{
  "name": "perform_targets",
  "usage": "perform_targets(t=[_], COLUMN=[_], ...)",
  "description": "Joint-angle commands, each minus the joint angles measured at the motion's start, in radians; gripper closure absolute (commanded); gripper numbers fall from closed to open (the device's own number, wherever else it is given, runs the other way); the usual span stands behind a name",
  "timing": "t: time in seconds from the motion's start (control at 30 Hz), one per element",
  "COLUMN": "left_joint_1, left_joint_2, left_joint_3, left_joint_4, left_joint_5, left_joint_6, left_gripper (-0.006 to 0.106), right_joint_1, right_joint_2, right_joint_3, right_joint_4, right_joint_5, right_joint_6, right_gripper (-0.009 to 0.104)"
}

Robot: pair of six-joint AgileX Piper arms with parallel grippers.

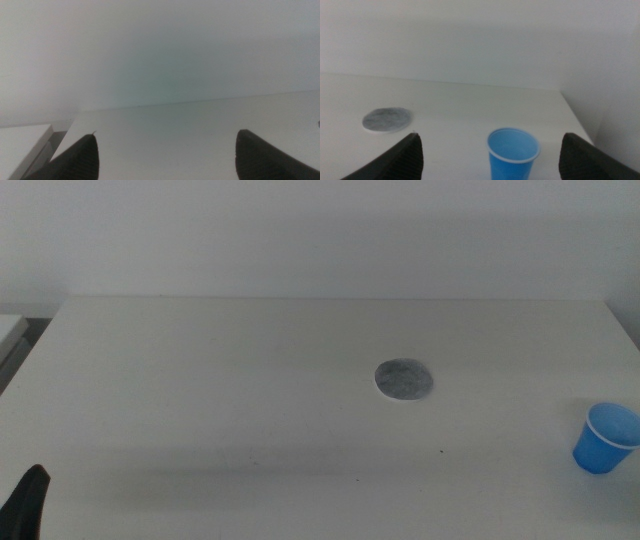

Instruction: Place an empty cup on a cup mat.

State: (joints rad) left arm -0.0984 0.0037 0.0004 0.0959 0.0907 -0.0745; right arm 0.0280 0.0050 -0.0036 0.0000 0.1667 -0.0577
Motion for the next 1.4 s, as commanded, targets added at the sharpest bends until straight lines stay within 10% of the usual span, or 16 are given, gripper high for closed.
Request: perform_targets(t=[0.0, 0.63, 1.07, 1.37], left_joint_1=[-0.001, -0.001, -0.001, -0.001], left_joint_2=[-0.004, -0.004, -0.004, -0.004], left_joint_3=[0.0, 0.0, 0.0, 0.0], left_joint_4=[-0.007, -0.007, -0.007, -0.007], left_joint_5=[-0.005, -0.005, -0.005, -0.005], left_joint_6=[-0.003, -0.003, -0.003, -0.003], left_gripper=[0.007, 0.007, 0.007, 0.007], right_joint_1=[-0.007, -0.007, -0.007, -0.007], right_joint_2=[-0.005, 0.173, 0.84, 0.958], right_joint_3=[0.004, -0.196, -0.893, -1.001], right_joint_4=[0.018, 0.089, 0.101, 0.165], right_joint_5=[-0.007, 0.01, 0.782, 0.807], right_joint_6=[0.044, 0.112, 0.165, 0.163], right_gripper=[0.002, 0.002, 0.002, 0.002])
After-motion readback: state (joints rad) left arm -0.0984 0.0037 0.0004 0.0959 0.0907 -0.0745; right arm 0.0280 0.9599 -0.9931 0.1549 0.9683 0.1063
